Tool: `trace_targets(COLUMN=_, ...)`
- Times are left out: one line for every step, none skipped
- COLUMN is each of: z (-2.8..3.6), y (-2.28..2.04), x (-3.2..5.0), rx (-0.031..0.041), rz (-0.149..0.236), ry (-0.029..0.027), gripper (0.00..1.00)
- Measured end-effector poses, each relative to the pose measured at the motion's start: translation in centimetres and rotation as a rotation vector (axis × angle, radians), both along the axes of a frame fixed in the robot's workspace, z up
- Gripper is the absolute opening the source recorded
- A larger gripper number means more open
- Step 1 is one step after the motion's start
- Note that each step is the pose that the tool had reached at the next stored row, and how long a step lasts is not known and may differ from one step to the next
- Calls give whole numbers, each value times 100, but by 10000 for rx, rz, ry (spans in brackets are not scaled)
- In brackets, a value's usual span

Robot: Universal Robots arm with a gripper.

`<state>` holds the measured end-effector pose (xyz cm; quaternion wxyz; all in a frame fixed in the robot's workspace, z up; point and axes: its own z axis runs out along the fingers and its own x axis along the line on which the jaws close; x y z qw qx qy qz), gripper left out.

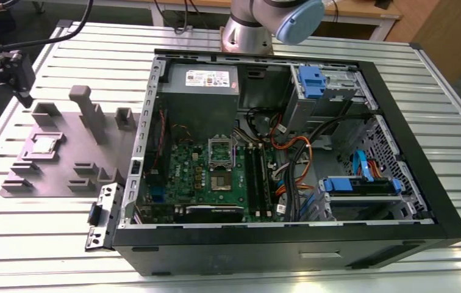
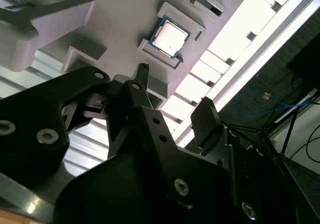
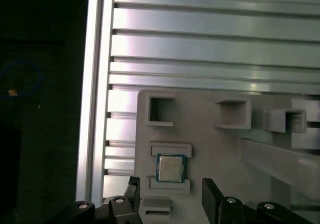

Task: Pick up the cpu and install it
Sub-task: 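Pick up the cpu and move it towards the insertion slot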

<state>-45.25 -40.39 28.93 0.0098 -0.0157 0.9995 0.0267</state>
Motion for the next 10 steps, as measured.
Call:
trace_targets(z=-4, y=0, x=0, rx=-1, rz=0, ry=1, gripper=61)
trace_targets(z=-11, y=-1, x=0, rx=0, rz=1, ry=0, gripper=61)
trace_targets(z=-20, y=-6, x=0, rx=1, rz=3, ry=9, gripper=61)
trace_targets(z=-33, y=-15, x=0, rx=1, rz=2, ry=23, gripper=61)
trace_targets(z=-50, y=-24, x=1, rx=0, rz=1, ry=36, gripper=61)
trace_targets(z=-68, y=-32, x=3, rx=0, rz=1, ry=44, gripper=61)
trace_targets(z=-87, y=-37, x=7, rx=1, rz=3, ry=53, gripper=61)
trace_targets(z=-104, y=-38, x=12, rx=1, rz=6, ry=67, gripper=61)
trace_targets(z=-122, y=-37, x=20, rx=1, rz=8, ry=83, gripper=61)
trace_targets(z=-139, y=-37, x=31, rx=0, rz=14, ry=101, gripper=61)
